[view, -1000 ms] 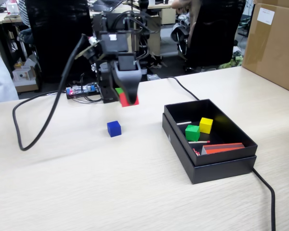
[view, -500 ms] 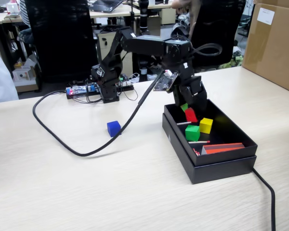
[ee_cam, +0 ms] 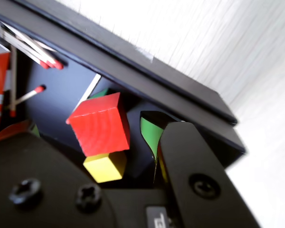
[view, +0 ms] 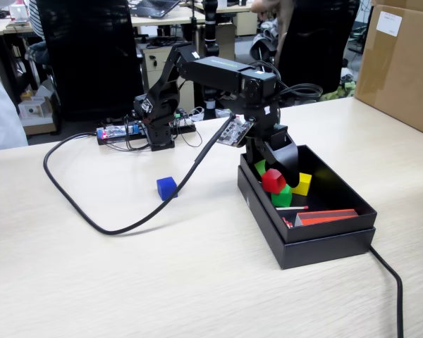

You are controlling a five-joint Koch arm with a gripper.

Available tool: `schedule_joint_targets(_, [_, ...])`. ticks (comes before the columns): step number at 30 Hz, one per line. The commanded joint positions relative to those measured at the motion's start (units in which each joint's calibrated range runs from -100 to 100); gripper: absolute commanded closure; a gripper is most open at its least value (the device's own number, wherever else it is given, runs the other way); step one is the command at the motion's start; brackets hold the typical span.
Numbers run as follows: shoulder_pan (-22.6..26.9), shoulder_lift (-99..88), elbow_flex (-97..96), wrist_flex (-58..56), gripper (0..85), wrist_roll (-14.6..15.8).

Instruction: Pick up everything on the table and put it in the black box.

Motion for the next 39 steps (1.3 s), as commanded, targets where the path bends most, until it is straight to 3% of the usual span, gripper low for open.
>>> schedule_joint_targets(1, [-1.4,-18.5,2.5,-1.9,41.5,-0.7])
schedule_joint_targets(9, [-7.2,-42.2,-5.0,-2.2,41.5,-4.5])
schedule_joint_targets(10, [-10.2,-46.5,-13.6,-2.7,41.4,-5.9])
schedule_joint_targets(16, [-15.3,-51.5,-36.5,-3.7,38.8,-7.8])
schedule_joint_targets(29, [-18.2,-50.0,-50.1,-2.8,37.5,-9.8])
schedule_joint_targets(39, [-19.6,-39.7,-50.8,5.4,37.9,-11.9])
